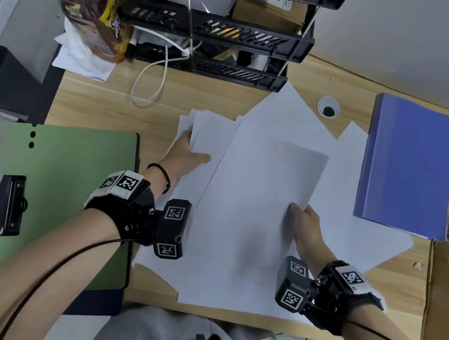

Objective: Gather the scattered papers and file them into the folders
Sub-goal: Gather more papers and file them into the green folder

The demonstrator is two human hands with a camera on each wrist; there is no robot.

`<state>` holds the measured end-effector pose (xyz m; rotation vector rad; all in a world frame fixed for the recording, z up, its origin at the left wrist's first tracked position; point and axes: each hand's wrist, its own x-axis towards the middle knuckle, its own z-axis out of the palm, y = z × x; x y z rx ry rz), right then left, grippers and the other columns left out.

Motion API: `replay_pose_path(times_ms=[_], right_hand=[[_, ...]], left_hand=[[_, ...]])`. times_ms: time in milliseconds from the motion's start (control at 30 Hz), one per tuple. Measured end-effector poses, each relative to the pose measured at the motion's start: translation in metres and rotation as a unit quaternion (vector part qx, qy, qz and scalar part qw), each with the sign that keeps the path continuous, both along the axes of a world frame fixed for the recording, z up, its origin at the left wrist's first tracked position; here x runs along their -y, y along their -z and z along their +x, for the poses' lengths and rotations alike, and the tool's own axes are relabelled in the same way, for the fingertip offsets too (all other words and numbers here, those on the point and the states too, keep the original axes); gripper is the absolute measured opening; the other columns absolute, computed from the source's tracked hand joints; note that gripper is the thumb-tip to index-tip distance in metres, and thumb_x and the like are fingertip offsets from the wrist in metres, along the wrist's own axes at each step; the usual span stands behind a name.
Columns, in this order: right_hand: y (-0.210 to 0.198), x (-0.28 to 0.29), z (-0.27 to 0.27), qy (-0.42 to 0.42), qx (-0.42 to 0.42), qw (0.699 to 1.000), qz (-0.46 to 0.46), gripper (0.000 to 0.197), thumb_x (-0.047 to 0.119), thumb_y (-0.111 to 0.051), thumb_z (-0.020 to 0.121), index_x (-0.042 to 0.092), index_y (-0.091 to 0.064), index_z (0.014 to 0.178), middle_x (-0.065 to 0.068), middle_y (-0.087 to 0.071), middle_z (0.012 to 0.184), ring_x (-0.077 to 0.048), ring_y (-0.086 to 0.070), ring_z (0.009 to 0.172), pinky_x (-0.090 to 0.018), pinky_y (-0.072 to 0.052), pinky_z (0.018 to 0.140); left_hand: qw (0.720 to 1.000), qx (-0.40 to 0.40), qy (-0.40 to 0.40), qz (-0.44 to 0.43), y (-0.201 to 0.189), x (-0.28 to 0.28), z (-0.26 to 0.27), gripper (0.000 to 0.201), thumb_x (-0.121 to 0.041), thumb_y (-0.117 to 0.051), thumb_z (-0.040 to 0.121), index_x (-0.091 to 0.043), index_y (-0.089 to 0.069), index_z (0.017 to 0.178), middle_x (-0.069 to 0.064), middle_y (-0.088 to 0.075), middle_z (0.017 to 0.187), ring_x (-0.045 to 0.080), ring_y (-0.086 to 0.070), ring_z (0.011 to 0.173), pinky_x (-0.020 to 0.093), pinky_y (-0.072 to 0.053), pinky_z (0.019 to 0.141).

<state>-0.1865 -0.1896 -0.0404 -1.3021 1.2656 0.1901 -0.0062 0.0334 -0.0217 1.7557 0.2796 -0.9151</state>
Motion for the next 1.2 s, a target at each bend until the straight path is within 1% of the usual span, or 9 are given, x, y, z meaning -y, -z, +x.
replay_pose_path(times_ms=[300, 433, 567, 700, 800, 900, 1033, 1133, 1200], right_hand=[[0.008, 0.014, 0.001, -0.068, -0.016, 0.997, -0.018, 0.018, 0.005, -0.044, 0.093, 0.012, -0.060, 0.088, -0.010, -0.063, 0.095, -0.027, -0.057, 0.086, -0.035, -0.044, 0.078], [0.008, 0.024, 0.000, -0.108, -0.027, 0.994, -0.013, 0.011, 0.006, -0.046, 0.091, 0.011, -0.055, 0.086, -0.012, -0.057, 0.085, -0.027, -0.054, 0.074, -0.032, -0.041, 0.063], [0.004, 0.036, -0.009, -0.138, -0.015, 0.990, 0.008, 0.014, 0.010, -0.046, 0.085, 0.010, -0.054, 0.096, -0.013, -0.053, 0.089, -0.028, -0.049, 0.079, -0.038, -0.035, 0.069], [-0.010, 0.049, -0.022, -0.140, 0.009, 0.990, 0.005, 0.030, 0.013, -0.047, 0.089, 0.002, -0.057, 0.115, -0.015, -0.058, 0.094, -0.029, -0.054, 0.083, -0.040, -0.038, 0.070], [-0.027, 0.059, -0.032, -0.158, 0.039, 0.987, 0.012, 0.027, 0.010, -0.044, 0.097, 0.005, -0.058, 0.120, -0.017, -0.065, 0.101, -0.034, -0.060, 0.089, -0.046, -0.049, 0.079], [-0.038, 0.068, -0.041, -0.179, 0.054, 0.982, 0.019, 0.028, 0.009, -0.041, 0.099, 0.009, -0.058, 0.122, -0.015, -0.070, 0.111, -0.035, -0.065, 0.102, -0.049, -0.051, 0.095], [-0.046, 0.075, -0.050, -0.174, 0.079, 0.981, 0.035, 0.030, 0.002, -0.040, 0.098, 0.010, -0.061, 0.117, -0.012, -0.071, 0.107, -0.031, -0.066, 0.096, -0.044, -0.053, 0.091], [-0.047, 0.078, -0.057, -0.156, 0.087, 0.983, 0.046, 0.031, 0.009, -0.042, 0.098, 0.002, -0.056, 0.124, -0.014, -0.064, 0.102, -0.028, -0.058, 0.092, -0.041, -0.048, 0.087], [-0.047, 0.081, -0.061, -0.138, 0.074, 0.986, 0.059, 0.031, 0.011, -0.045, 0.098, -0.004, -0.052, 0.124, -0.012, -0.057, 0.096, -0.027, -0.052, 0.087, -0.039, -0.046, 0.082]], left_hand=[[0.978, 0.114, 0.168, 0.046, -0.059, -0.003, -0.004, 0.038, -0.036, -0.069, 0.084, -0.008, -0.062, 0.108, 0.006, -0.068, 0.105, 0.018, -0.064, 0.092, 0.035, -0.052, 0.081], [0.964, 0.184, 0.189, -0.031, -0.120, -0.008, -0.017, 0.022, -0.031, -0.070, 0.086, -0.015, -0.065, 0.100, -0.008, -0.068, 0.090, -0.007, -0.063, 0.074, 0.011, -0.048, 0.065], [0.955, 0.195, 0.068, -0.214, -0.165, -0.012, -0.038, 0.025, -0.017, -0.068, 0.088, -0.015, -0.065, 0.112, 0.005, -0.070, 0.113, 0.019, -0.067, 0.105, 0.032, -0.054, 0.088], [0.893, 0.177, -0.135, -0.391, -0.178, -0.015, -0.050, 0.047, -0.010, -0.062, 0.089, -0.004, -0.050, 0.134, 0.017, -0.056, 0.133, 0.034, -0.055, 0.123, 0.047, -0.045, 0.103], [0.857, 0.142, -0.225, -0.440, -0.177, -0.016, -0.054, 0.044, -0.013, -0.051, 0.096, -0.001, -0.045, 0.138, 0.016, -0.058, 0.129, 0.031, -0.057, 0.118, 0.047, -0.044, 0.103], [0.880, 0.108, -0.239, -0.396, -0.153, -0.021, -0.060, 0.047, -0.022, -0.056, 0.095, -0.006, -0.047, 0.139, 0.015, -0.055, 0.136, 0.029, -0.058, 0.120, 0.045, -0.047, 0.099], [0.981, 0.049, -0.115, -0.149, -0.091, -0.026, -0.069, 0.071, -0.053, -0.070, 0.079, -0.015, -0.052, 0.136, 0.003, -0.056, 0.137, 0.023, -0.054, 0.124, 0.042, -0.041, 0.107], [0.994, -0.020, -0.102, -0.025, -0.015, -0.036, -0.075, 0.110, -0.064, -0.079, 0.060, -0.016, -0.034, 0.148, -0.002, -0.046, 0.145, 0.018, -0.051, 0.125, 0.025, -0.043, 0.091], [0.996, -0.043, -0.075, 0.006, 0.011, -0.033, -0.086, 0.095, -0.052, -0.072, 0.078, -0.013, -0.026, 0.150, -0.004, -0.035, 0.151, 0.018, -0.041, 0.135, 0.024, -0.035, 0.095]])
